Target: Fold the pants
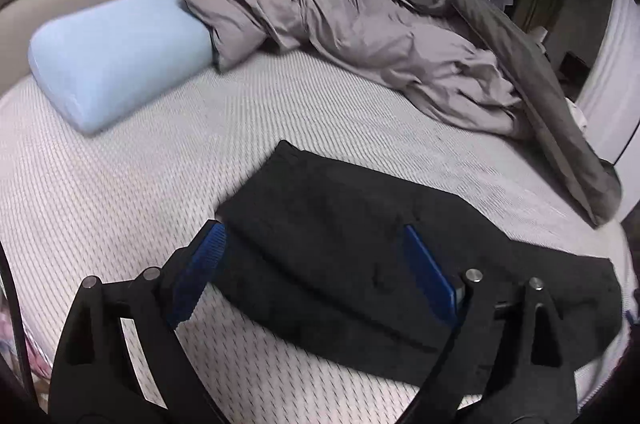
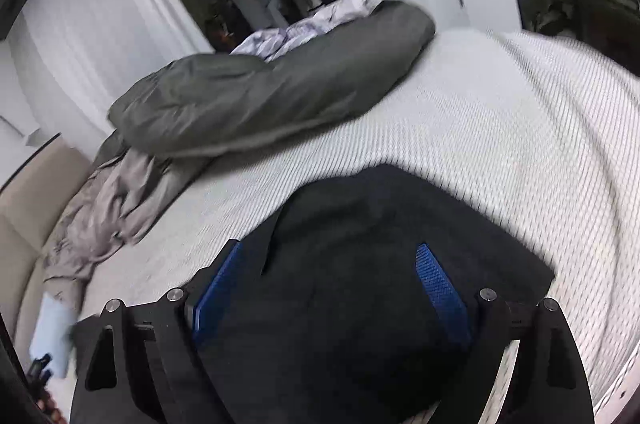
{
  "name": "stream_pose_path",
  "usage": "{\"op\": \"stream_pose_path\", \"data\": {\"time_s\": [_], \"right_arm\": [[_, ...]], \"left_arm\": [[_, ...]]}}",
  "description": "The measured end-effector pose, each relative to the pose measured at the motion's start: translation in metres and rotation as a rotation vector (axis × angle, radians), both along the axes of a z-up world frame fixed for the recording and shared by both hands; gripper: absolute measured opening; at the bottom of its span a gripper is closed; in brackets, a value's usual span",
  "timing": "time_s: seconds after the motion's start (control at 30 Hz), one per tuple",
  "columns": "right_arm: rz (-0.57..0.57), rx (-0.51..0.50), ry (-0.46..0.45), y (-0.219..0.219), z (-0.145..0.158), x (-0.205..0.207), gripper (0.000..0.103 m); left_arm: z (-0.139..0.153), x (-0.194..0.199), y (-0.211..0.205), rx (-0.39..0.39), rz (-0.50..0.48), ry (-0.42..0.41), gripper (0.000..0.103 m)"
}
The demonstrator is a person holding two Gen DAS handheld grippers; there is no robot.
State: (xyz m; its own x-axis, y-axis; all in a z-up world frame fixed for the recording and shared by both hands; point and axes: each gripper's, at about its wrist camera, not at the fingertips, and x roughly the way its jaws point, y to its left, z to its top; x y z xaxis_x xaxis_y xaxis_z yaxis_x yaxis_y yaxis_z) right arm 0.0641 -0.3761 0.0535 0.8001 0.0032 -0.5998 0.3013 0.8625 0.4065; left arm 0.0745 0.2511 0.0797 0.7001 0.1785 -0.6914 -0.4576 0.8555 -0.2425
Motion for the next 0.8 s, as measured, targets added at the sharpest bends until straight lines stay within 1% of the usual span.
{"op": "stream_pose_path", "data": {"time_s": [0.03, 0.1, 0.17, 0.2, 0.23, 0.3, 0.33, 0.4, 0.43, 0.47, 0.5, 0.53, 0.57, 0.67, 0.73, 0.8], "right_arm": [[0.024, 0.001, 0.01, 0.009, -0.006, -0.008, 0.088], [0.076, -0.007, 0.009, 0.027, -0.013, -0.021, 0.088], [0.118, 0.003, 0.003, 0.043, -0.017, -0.033, 0.088], [0.152, 0.017, -0.001, 0.052, -0.021, -0.041, 0.088], [0.186, 0.031, -0.007, 0.061, -0.027, -0.051, 0.088], [0.243, 0.032, -0.007, 0.077, -0.036, -0.055, 0.088], [0.261, 0.024, -0.002, 0.081, -0.038, -0.054, 0.088], [0.276, -0.005, 0.013, 0.088, -0.043, -0.049, 0.089], [0.273, -0.011, 0.021, 0.09, -0.045, -0.049, 0.088], [0.274, -0.008, 0.034, 0.091, -0.049, -0.047, 0.088], [0.278, -0.001, 0.039, 0.093, -0.052, -0.045, 0.088], [0.279, 0.004, 0.04, 0.094, -0.053, -0.043, 0.088], [0.275, 0.005, 0.037, 0.093, -0.054, -0.044, 0.088], [0.263, -0.016, 0.024, 0.091, -0.053, -0.044, 0.088], [0.253, -0.022, 0.016, 0.087, -0.051, -0.047, 0.088], [0.239, -0.02, 0.007, 0.081, -0.05, -0.05, 0.088]], "left_arm": [[-0.006, -0.013, -0.009, -0.02, 0.002, 0.0, 0.088], [-0.019, -0.018, -0.016, -0.079, -0.007, 0.004, 0.088], [-0.037, -0.025, -0.022, -0.136, -0.025, 0.025, 0.085], [-0.044, -0.029, -0.024, -0.145, -0.037, 0.032, 0.084], [-0.051, -0.025, -0.027, -0.148, -0.047, 0.045, 0.084], [-0.067, -0.018, -0.028, -0.164, -0.042, 0.063, 0.083], [-0.076, -0.012, -0.026, -0.207, -0.04, 0.068, 0.082], [-0.089, -0.002, -0.022, -0.269, -0.02, 0.093, 0.07], [-0.095, 0.005, -0.021, -0.286, -0.014, 0.1, 0.066], [-0.1, 0.011, -0.021, -0.279, -0.005, 0.112, 0.05], [-0.103, 0.015, -0.022, -0.249, 0.006, 0.129, 0.021], [-0.106, 0.017, -0.022, -0.23, 0.001, 0.137, 0.009], [-0.105, 0.017, -0.023, -0.223, -0.008, 0.134, 0.002], [-0.091, -0.005, -0.027, -0.194, -0.012, 0.084, 0.0], [-0.078, -0.025, -0.03, -0.164, -0.019, 0.07, 0.0], [-0.074, -0.037, -0.03, -0.135, -0.033, 0.07, 0.002]]}}
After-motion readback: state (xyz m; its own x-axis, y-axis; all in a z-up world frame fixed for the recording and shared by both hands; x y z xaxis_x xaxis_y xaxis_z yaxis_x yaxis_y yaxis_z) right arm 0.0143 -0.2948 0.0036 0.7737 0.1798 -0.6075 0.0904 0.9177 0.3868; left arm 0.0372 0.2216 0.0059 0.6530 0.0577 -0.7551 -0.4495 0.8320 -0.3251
